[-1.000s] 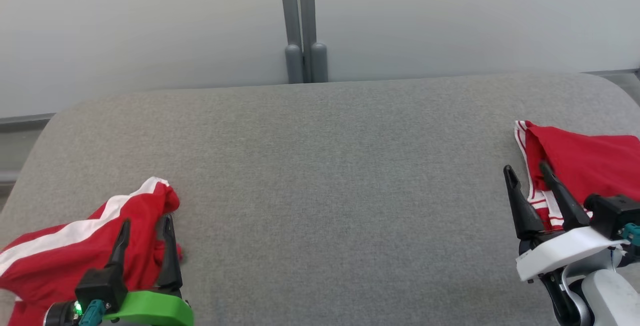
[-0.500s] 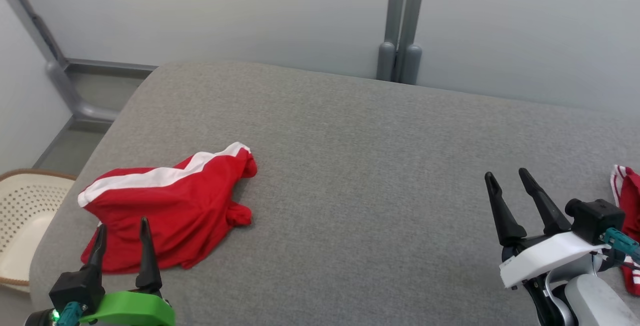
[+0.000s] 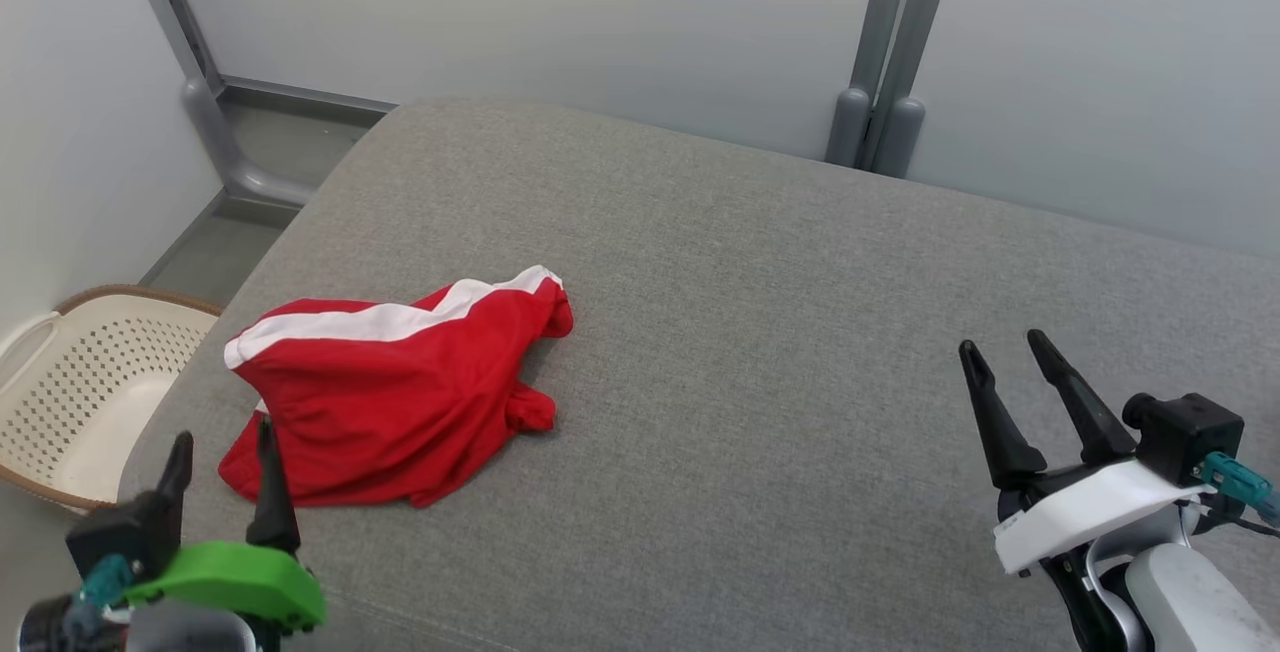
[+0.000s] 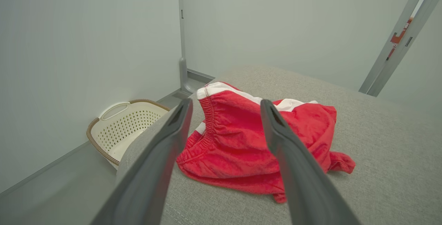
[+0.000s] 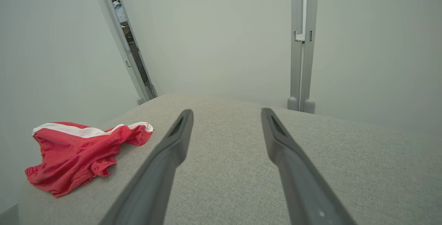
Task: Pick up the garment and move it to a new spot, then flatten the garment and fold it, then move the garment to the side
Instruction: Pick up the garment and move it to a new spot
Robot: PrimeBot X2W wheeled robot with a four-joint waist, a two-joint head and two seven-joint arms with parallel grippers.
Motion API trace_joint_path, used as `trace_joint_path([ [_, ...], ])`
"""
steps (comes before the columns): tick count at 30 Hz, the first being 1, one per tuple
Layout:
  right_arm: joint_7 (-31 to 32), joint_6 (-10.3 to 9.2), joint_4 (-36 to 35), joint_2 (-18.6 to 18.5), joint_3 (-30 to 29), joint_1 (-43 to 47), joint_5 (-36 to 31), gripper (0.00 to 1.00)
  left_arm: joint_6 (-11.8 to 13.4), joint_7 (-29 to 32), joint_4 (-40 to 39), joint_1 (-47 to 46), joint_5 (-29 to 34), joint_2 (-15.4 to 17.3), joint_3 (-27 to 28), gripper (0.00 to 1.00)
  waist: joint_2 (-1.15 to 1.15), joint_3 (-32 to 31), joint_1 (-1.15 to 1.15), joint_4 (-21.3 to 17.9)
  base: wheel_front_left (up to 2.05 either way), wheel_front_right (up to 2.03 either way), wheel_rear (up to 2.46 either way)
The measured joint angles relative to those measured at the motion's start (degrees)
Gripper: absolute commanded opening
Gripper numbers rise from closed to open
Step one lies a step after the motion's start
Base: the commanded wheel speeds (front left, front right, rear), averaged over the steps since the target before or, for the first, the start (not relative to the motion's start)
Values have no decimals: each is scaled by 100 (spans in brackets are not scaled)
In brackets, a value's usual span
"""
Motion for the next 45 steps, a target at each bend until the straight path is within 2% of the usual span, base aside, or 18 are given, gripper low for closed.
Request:
trace_joint_path([
  [4,-1,0,-135,-51,55,-33,-26,100,-176,902,9,-636,-459,138,98,100,0,90,0,-93,0,0,0],
  [8,0,0,-237,-140,125,-211,-23,100,-147,1953,282,-1371,-728,611,300,100,0,255,0,-238,0,0,0],
  [11,-1,0,-301,-220,160,-336,-2,100,-201,2525,641,-1906,-968,829,368,100,0,429,0,-365,0,0,0],
  [19,0,0,-355,-445,314,-702,97,100,-236,3378,2319,-2787,-1417,1274,670,100,0,973,1,-811,0,0,0],
  [23,0,0,-394,-520,333,-834,134,100,-300,3771,3019,-2899,-1722,1355,781,100,0,1231,1,-1087,0,0,0],
  [28,0,0,-413,-535,304,-903,165,100,-343,3791,3594,-2999,-1742,1494,792,100,0,1585,1,-1425,0,0,0],
  [30,0,0,-412,-528,302,-932,165,100,-342,3742,3742,-3016,-1738,1507,775,15,0,1672,1,-1515,0,0,0],
  [31,0,0,-412,-521,302,-944,165,100,-342,3683,3807,-3027,-1731,1532,767,0,0,1712,0,-1560,0,0,0],
  [39,0,0,-298,-352,278,-937,158,100,-502,3286,3916,-3137,-1484,1773,452,0,0,1608,1,-1705,0,0,0],
  [45,0,0,-201,-134,243,-732,152,100,-636,3171,3231,-3333,-1229,1992,-73,0,0,1159,1,-1695,0,0,0],
])
